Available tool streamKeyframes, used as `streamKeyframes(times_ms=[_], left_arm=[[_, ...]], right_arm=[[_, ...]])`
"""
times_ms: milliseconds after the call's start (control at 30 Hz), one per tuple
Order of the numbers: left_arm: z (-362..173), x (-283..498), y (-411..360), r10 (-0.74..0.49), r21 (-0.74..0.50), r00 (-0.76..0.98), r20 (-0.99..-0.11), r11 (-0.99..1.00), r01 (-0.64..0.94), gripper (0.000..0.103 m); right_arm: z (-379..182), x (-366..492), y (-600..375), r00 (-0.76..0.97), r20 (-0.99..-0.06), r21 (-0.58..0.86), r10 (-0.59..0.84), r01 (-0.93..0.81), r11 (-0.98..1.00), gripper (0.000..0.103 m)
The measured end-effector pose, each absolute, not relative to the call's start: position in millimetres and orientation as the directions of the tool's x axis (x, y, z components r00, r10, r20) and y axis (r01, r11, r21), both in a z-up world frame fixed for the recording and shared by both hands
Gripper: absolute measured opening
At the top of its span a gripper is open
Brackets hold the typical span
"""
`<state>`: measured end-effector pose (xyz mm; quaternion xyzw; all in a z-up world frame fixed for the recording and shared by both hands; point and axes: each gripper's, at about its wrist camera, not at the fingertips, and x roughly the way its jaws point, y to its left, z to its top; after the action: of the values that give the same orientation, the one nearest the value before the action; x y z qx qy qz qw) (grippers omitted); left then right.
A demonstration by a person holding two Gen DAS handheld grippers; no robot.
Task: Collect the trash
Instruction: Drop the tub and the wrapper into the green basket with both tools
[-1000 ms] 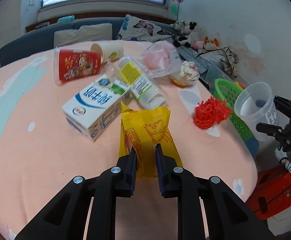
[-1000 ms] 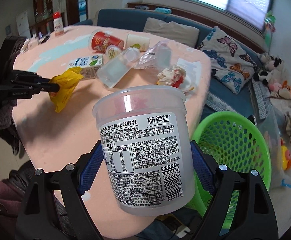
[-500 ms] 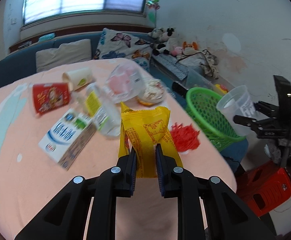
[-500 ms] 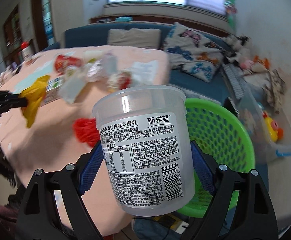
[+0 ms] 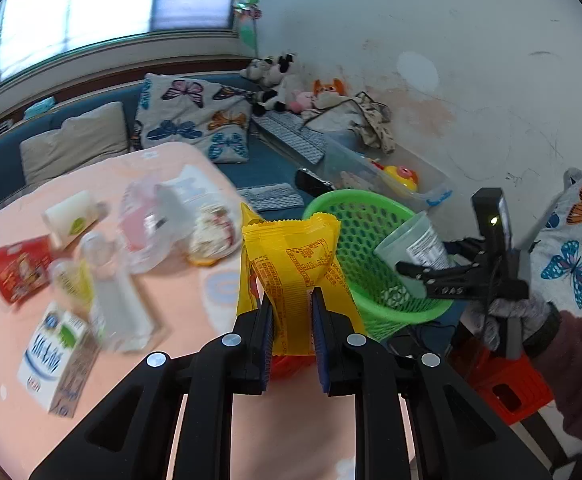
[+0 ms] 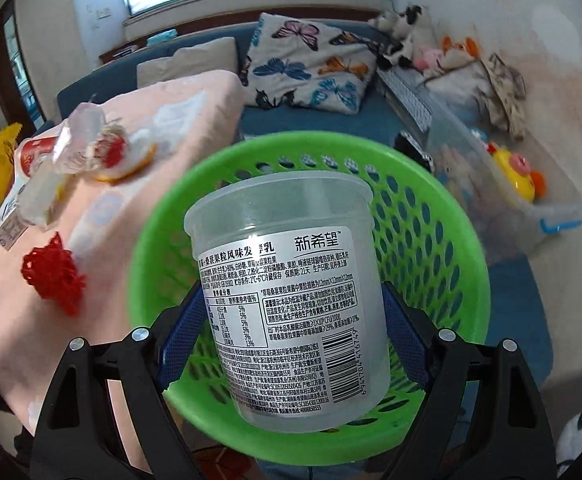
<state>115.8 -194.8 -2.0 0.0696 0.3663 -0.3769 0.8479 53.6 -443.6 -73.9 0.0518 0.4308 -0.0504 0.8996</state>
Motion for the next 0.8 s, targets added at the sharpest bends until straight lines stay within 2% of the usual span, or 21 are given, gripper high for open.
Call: streamKeyframes(times_ms=[133,233,600,800], left_arm=[[-1,120,-228,-0.594,-0.153,0.423,-0.684,0.684,0.714,0.017],[-2,120,-251,-0.594,-0.141,0.411,-0.691,0.669,0.73,0.017],[-21,132,-324,-0.59,-0.147,0.335,-0.735,0.62,0.771,0.018],[-40,132,-353,-0.574,-0.157,0.29,-0.766,0.603,0.782,0.021]], right_arm=[[-83,54,-456,0.614,-0.789,0.088,-0.027,0.157,0.984,0.084],[-84,53,-462,0.622,-0.783,0.12,-0.007,0.161,0.98,0.089],[-62,20,-471,0.685,-0.728,0.147,-0.004,0.162,0.976,0.089],[-52,-7,-473,0.715,-0.699,0.163,-0.008,0.17,0.972,0.089]])
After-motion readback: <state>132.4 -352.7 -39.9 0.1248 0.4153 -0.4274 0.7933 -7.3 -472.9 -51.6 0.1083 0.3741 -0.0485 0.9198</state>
